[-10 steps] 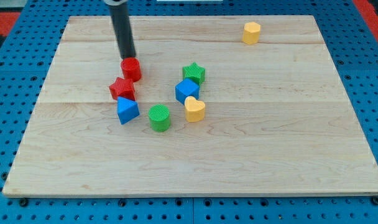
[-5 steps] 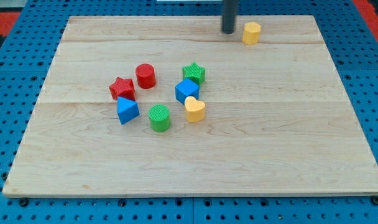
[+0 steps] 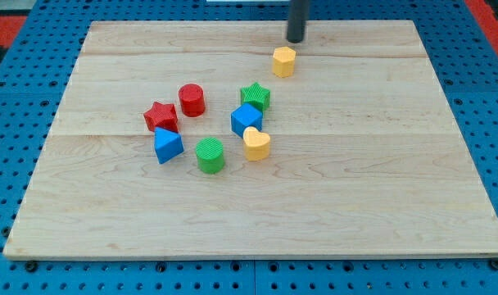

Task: Push the yellow hexagon closer to the blue cube

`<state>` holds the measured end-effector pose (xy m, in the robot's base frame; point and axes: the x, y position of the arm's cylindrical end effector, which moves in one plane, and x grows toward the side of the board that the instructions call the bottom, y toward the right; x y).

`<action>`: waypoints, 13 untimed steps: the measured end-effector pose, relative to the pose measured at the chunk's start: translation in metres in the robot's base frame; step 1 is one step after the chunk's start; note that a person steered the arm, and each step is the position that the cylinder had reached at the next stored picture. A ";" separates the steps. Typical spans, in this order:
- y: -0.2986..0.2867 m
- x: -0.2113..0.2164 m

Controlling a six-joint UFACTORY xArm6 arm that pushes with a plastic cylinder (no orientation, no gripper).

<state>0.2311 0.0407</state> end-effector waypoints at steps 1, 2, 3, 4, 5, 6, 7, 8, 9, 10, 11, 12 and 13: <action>-0.020 0.063; -0.009 0.100; -0.012 0.056; 0.026 0.027; 0.059 0.035; 0.057 0.064; 0.057 0.084; 0.071 0.053; 0.076 0.092; 0.003 0.138; 0.009 0.163; 0.053 0.136; 0.065 0.106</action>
<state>0.3372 0.1059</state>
